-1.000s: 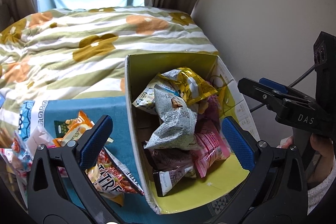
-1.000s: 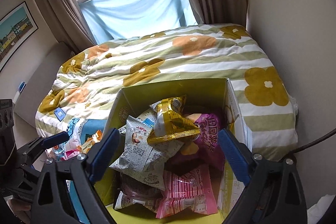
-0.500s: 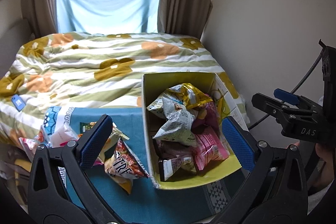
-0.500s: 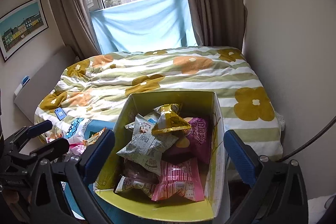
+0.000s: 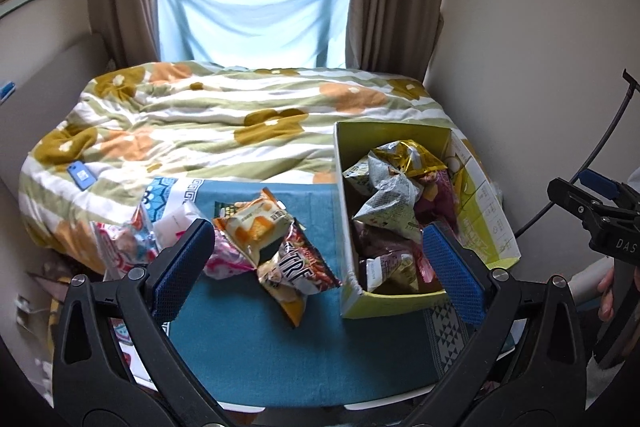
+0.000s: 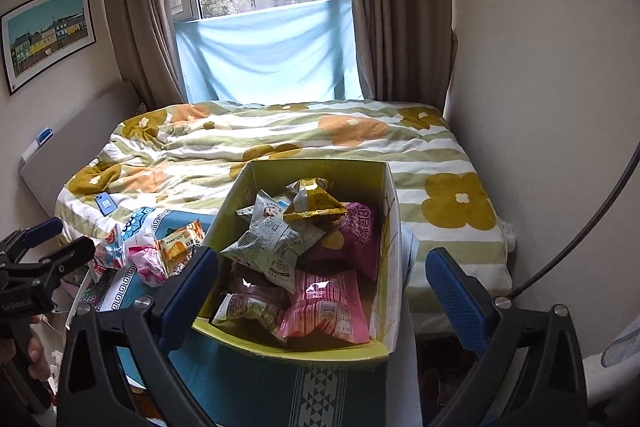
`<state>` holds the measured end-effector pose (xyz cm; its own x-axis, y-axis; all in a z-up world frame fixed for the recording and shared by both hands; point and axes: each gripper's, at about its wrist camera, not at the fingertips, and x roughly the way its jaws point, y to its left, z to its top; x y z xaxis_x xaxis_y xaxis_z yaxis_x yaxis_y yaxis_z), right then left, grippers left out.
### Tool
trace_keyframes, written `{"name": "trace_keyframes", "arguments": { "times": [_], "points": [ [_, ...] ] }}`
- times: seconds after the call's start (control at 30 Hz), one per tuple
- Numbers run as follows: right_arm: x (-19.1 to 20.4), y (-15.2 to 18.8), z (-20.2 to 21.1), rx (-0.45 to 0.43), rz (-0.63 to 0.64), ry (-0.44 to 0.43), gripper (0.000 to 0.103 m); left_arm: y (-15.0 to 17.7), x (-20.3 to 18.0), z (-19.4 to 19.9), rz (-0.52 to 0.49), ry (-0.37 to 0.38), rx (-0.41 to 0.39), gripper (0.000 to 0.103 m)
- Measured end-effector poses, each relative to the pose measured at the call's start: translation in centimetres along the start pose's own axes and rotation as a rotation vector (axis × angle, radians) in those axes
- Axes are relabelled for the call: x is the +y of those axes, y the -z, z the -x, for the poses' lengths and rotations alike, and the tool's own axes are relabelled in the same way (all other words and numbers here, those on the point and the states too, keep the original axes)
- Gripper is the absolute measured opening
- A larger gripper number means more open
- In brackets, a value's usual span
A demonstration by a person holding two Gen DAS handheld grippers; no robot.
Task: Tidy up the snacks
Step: 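Withdraw both tools from the box back over the remaining snacks, then grasp the shrimp-flakes bag with the left tool while the right tool grasps the orange cake packet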
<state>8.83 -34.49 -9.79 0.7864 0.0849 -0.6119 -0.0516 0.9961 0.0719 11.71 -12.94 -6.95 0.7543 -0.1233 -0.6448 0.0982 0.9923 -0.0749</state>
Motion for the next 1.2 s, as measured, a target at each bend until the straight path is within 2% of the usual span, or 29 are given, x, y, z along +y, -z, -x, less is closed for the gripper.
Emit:
{"name": "trace_keyframes", "arguments": {
  "times": [0.13,0.3,0.47,0.77,0.97,1.2],
  "points": [
    [1.5,0.6,1.0,-0.037,-0.001,-0.015,0.103,0.8,2.8,0.5,0.016,-0.013,-0.010,0.103],
    [5.1,0.4,-0.1,-0.026,0.007,-0.047,0.103,1.1,7.4,0.4,0.016,-0.003,0.011,0.103],
    [10.6,0.1,-1.5,-0.028,-0.019,-0.074,0.103,1.1,13.4,0.3,-0.019,-0.011,0.032,0.103],
    [21.4,0.6,-5.1,0.038,-0.032,-0.086,0.103,1.2,24.9,-1.7,-0.076,-0.018,0.080,0.103],
    [26.4,1.2,-8.2,0.073,-0.048,-0.072,0.103,2.0,29.0,-6.0,-0.185,0.002,0.163,0.103],
    [30.0,3.0,-13.4,0.140,-0.097,-0.045,0.103,3.9,29.3,-12.9,-0.411,0.025,0.259,0.103]
  ]
}}
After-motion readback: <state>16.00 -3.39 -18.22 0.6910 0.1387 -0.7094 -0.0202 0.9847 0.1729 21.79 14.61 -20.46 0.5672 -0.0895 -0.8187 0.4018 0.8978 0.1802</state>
